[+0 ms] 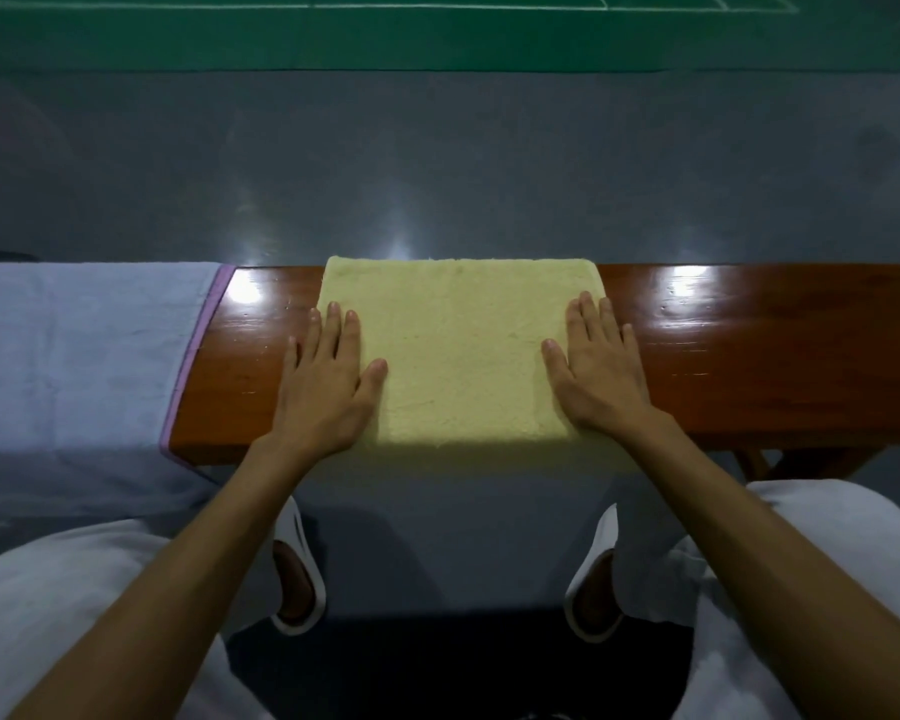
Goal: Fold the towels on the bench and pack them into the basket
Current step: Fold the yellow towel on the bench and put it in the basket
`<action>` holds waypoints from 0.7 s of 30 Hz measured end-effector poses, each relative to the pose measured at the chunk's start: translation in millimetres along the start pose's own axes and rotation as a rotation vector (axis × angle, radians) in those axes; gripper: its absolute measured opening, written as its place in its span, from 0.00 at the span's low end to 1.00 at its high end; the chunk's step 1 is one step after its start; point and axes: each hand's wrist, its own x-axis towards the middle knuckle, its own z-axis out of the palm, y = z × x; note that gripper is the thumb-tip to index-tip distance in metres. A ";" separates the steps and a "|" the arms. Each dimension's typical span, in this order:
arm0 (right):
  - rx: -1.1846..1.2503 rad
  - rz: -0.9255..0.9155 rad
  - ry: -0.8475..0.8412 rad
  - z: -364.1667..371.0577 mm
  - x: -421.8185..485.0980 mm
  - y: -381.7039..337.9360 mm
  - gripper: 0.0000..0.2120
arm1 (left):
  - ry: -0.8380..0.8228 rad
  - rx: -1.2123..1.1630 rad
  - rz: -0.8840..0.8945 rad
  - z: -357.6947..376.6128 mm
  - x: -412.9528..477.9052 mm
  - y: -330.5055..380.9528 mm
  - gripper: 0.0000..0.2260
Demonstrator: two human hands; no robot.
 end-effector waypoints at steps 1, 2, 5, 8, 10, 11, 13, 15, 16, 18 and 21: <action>0.026 -0.003 0.008 -0.5 0.6 -0.1 0.34 | 0.019 -0.034 0.006 -1.8 0.1 -0.3 0.31; 0.064 -0.009 0.021 -2.1 0.8 -0.2 0.34 | 0.058 -0.076 0.005 -5.1 -0.1 0.0 0.30; 0.212 -0.010 0.110 -12.6 1.9 2.4 0.31 | 0.226 -0.247 -0.063 -15.7 0.5 -0.2 0.23; 0.306 0.057 0.229 -22.4 6.5 12.0 0.26 | 0.326 -0.318 -0.209 -23.2 2.5 -5.1 0.17; 0.325 0.113 0.287 -25.6 11.0 20.8 0.20 | 0.341 -0.312 -0.296 -25.2 4.5 -10.5 0.14; 0.333 0.144 0.302 -26.4 13.1 25.4 0.17 | 0.342 -0.298 -0.323 -25.4 5.6 -12.7 0.13; 0.330 0.212 0.298 -28.3 15.4 32.4 0.14 | 0.337 -0.270 -0.347 -24.6 7.9 -15.2 0.13; 0.320 0.260 0.282 -29.2 16.2 35.5 0.13 | 0.328 -0.250 -0.358 -23.6 9.6 -15.5 0.14; 0.321 0.275 0.276 -29.5 16.3 35.4 0.13 | 0.323 -0.244 -0.359 -22.5 10.2 -15.4 0.14; 0.327 0.292 0.261 -30.8 15.7 32.4 0.13 | 0.317 -0.236 -0.354 -20.3 10.4 -14.1 0.14; 0.308 0.305 0.261 -32.4 13.7 26.1 0.13 | 0.318 -0.230 -0.330 -18.1 10.0 -8.5 0.11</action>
